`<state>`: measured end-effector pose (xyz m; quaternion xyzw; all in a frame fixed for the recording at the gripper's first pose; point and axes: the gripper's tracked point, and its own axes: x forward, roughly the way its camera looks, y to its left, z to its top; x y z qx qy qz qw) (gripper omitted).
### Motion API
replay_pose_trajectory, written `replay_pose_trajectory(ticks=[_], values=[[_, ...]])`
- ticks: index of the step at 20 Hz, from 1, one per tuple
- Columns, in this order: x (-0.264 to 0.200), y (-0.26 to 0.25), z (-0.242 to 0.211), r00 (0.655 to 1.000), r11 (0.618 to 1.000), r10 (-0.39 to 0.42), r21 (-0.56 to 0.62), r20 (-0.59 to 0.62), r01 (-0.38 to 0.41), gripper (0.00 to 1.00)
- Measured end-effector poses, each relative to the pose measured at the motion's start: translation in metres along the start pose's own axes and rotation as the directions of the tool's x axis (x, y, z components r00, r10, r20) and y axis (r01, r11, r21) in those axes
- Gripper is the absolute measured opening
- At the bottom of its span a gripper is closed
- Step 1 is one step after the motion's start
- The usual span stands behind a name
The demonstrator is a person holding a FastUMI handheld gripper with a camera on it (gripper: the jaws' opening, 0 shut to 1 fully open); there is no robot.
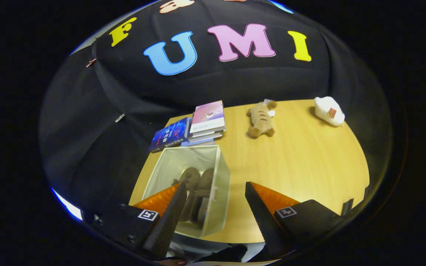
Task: Open the storage box then place both shoes into the box .Put the left shoe in first, then the right shoe, with the right side of both shoes facing outward in a uniform manner.
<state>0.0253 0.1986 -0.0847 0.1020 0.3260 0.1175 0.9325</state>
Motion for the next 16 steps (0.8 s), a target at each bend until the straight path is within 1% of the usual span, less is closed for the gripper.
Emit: replay_pose_trajectory(ticks=[2, 4, 7, 10, 13, 14, 16], values=[[-0.017, -0.029, 0.017, 0.997, 0.999, -0.037, -0.029, 0.061, 0.039, 0.99], [-0.035, -0.054, 0.034, 0.991, 0.998, -0.059, -0.019, 0.119, 0.062, 0.99], [-0.061, -0.089, 0.061, 0.97, 0.995, -0.1, -0.006, 0.224, 0.104, 0.99], [-0.083, -0.11, 0.089, 0.929, 0.991, -0.125, -0.004, 0.349, 0.135, 0.99], [-0.108, -0.127, 0.116, 0.874, 0.988, -0.136, 0.005, 0.467, 0.151, 0.99], [-0.116, -0.134, 0.123, 0.854, 0.987, -0.145, 0.01, 0.5, 0.162, 0.99], [-0.127, -0.147, 0.132, 0.825, 0.982, -0.163, 0.007, 0.541, 0.189, 0.98]])
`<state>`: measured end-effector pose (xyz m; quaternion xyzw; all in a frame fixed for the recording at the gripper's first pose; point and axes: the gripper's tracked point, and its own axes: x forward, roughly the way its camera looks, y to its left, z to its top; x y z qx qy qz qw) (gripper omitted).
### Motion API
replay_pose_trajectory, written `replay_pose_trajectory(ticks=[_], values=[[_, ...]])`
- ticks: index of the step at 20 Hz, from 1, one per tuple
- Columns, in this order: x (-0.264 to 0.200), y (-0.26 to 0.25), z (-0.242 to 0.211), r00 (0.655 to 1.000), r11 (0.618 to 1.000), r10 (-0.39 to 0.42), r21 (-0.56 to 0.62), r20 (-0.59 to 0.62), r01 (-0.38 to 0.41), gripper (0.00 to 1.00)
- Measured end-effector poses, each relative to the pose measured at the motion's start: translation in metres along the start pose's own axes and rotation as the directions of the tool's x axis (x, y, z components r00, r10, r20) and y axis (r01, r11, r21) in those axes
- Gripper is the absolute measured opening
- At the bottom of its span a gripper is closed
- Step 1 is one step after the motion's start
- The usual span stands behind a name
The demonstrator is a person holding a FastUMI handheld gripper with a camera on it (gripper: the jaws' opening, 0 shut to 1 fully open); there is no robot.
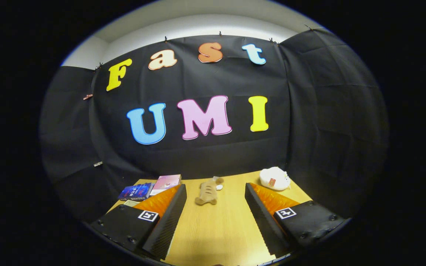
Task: Open the storage box then place both shoes into the box .Put the left shoe in first, then the right shoe, with the right side of both shoes facing outward in a uniform manner.
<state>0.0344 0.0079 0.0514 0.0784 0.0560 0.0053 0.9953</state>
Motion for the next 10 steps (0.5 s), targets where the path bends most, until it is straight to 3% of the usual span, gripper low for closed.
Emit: replay_pose_trajectory(ticks=[3, 6, 10], values=[[-0.002, -0.016, 0.005, 0.999, 0.999, -0.024, -0.031, 0.026, 0.025, 0.98], [-0.01, -0.017, -0.003, 1.0, 1.0, -0.01, 0.011, 0.003, 0.01, 0.99], [-0.011, -0.019, 0.013, 0.994, 0.998, -0.007, -0.061, 0.106, 0.013, 0.98]])
